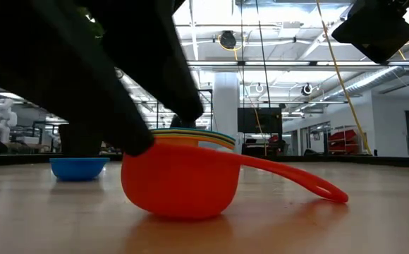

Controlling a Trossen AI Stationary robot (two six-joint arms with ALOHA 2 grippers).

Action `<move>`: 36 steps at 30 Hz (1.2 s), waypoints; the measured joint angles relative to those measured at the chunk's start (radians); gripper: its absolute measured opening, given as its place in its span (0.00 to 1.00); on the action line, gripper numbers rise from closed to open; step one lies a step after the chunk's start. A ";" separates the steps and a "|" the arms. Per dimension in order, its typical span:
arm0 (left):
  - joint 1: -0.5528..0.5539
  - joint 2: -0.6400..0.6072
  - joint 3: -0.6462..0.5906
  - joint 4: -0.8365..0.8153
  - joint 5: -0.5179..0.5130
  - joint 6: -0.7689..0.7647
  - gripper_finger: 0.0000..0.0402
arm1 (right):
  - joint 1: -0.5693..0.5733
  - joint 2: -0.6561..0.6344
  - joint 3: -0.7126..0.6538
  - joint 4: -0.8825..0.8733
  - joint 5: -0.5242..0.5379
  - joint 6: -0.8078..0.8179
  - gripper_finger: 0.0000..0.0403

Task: Nest measuring cups in basket
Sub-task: Stack the red measuring cup on top of the light blue measuring cup

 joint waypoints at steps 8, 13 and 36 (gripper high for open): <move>-0.003 0.000 0.000 -0.014 0.002 0.008 0.49 | 0.000 0.000 0.000 0.000 0.000 0.003 0.73; -0.001 0.000 -0.008 -0.007 0.002 0.008 0.49 | 0.000 0.000 0.000 0.000 0.000 0.002 0.73; 0.003 0.000 -0.086 0.059 0.039 0.084 0.06 | 0.000 0.000 0.000 0.000 -0.006 -0.042 0.73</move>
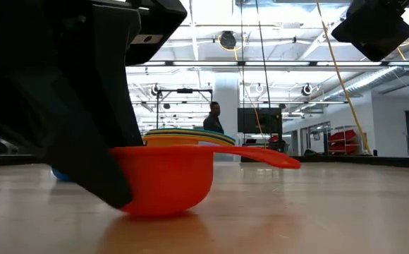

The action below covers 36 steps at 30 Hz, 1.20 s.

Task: Nest measuring cups in basket
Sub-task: Stack the red measuring cup on top of the light blue measuring cup

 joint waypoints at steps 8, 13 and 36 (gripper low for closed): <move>-0.032 -0.084 0.009 0.001 -0.083 0.052 0.08 | 0.000 0.000 0.000 0.130 -0.022 -0.291 0.73; -0.081 -0.183 0.011 0.005 -0.102 0.112 0.06 | 0.005 0.000 0.000 0.280 -0.018 -0.653 0.73; 0.037 -0.603 -0.693 1.081 0.082 0.481 0.06 | 0.010 0.000 0.000 0.623 0.479 -1.487 0.56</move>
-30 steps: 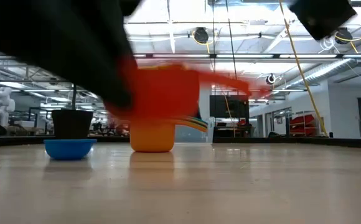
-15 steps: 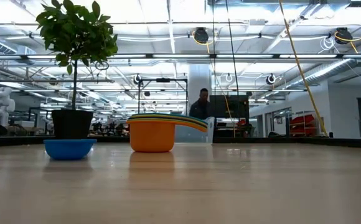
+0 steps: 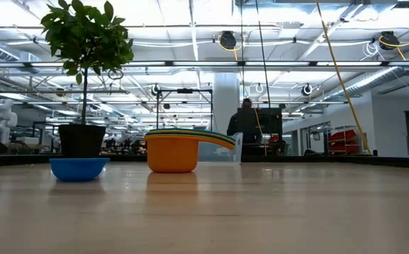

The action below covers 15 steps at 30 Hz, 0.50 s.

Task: Nest measuring cups in basket
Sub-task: Stack the red measuring cup on top of the light blue measuring cup

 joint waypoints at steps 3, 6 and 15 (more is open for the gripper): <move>0.060 0.000 0.001 0.015 0.113 -0.060 0.06 | -0.018 0.000 0.000 0.046 -0.002 -0.001 0.54; 0.112 0.000 0.002 0.023 0.160 -0.130 0.06 | -0.039 0.000 0.000 0.024 -0.003 -0.019 0.53; 0.158 0.000 0.002 0.019 0.250 -0.144 0.06 | -0.085 0.000 0.000 -0.050 -0.107 -0.023 0.52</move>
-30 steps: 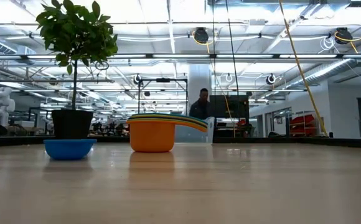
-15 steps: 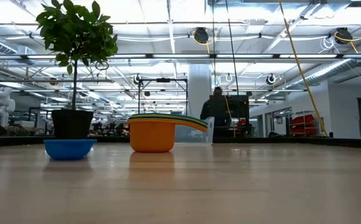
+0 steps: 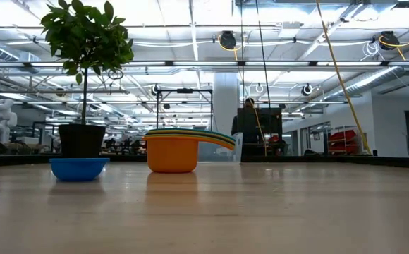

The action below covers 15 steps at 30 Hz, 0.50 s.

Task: Nest measuring cups in basket
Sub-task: Stack the red measuring cup on top of the light blue measuring cup

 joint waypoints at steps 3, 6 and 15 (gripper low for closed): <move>0.003 0.000 0.000 -0.003 0.029 -0.001 0.06 | -0.004 0.000 0.000 0.001 -0.052 0.009 0.52; 0.001 0.000 0.000 -0.013 0.041 -0.004 0.06 | -0.004 0.000 0.000 0.000 -0.057 0.009 0.52; 0.001 0.000 0.000 -0.041 0.036 -0.023 0.06 | -0.023 0.000 0.000 0.009 -0.173 0.075 0.50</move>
